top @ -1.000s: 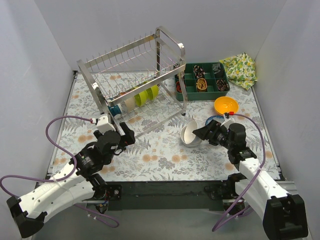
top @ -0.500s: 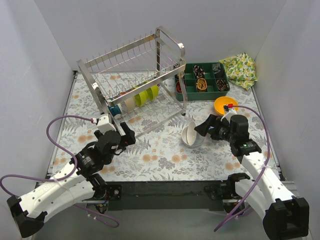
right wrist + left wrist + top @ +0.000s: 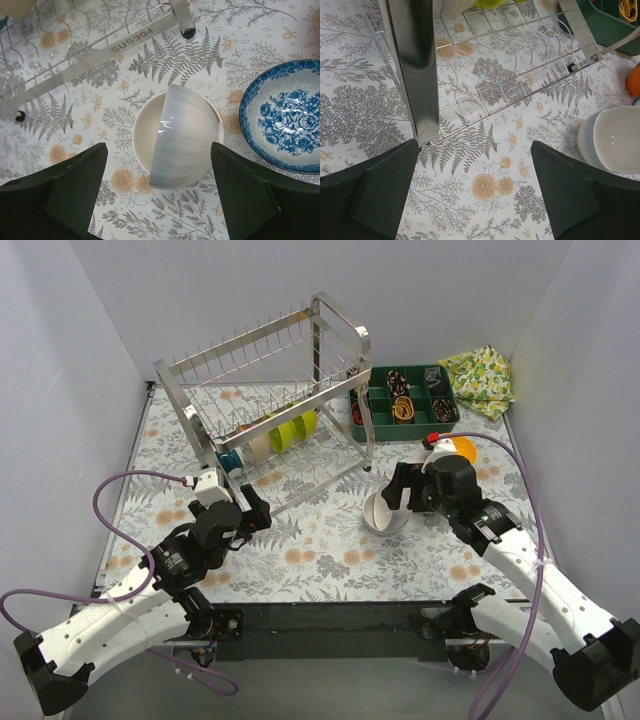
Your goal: Unload the bowls from the dish rack
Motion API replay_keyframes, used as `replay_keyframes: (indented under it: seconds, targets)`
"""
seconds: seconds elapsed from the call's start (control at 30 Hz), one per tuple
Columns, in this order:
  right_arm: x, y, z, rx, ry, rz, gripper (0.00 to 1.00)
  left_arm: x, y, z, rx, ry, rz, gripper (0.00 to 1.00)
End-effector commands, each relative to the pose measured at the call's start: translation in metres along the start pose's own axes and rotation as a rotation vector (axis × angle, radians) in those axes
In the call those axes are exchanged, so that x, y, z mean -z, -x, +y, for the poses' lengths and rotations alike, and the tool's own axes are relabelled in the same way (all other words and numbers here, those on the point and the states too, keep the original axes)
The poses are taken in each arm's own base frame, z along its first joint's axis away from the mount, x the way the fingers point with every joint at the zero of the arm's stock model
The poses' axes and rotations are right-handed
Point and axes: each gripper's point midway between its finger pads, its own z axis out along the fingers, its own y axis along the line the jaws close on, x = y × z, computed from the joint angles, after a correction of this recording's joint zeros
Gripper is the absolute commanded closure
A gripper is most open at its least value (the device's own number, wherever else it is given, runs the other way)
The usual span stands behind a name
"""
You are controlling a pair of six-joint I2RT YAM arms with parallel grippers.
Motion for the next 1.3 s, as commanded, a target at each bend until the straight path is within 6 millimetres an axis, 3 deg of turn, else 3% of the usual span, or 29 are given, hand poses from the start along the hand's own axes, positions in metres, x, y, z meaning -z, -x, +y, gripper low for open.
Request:
replay_keyframes:
  seconds: [0.0,0.3,0.6,0.83,1.27]
  targets:
    - [0.005,0.010,-0.011,0.114,-0.203,-0.001,0.10,0.000,0.004,0.000,0.003,-0.005,-0.019,0.03]
    - [-0.009,-0.006,-0.014,0.202,-0.313,0.083,0.32,0.002,0.006,0.001,0.010,-0.008,-0.026,0.03]
    - [-0.010,-0.010,-0.023,0.224,-0.355,0.090,0.73,0.003,0.006,-0.001,0.012,-0.017,-0.025,0.03]
    - [-0.013,-0.020,-0.028,0.207,-0.364,0.112,0.96,0.003,0.007,0.001,0.016,-0.014,-0.029,0.03]
    - [-0.028,-0.049,-0.051,0.119,-0.324,0.151,0.96,0.004,0.007,0.001,0.019,-0.014,-0.029,0.03]
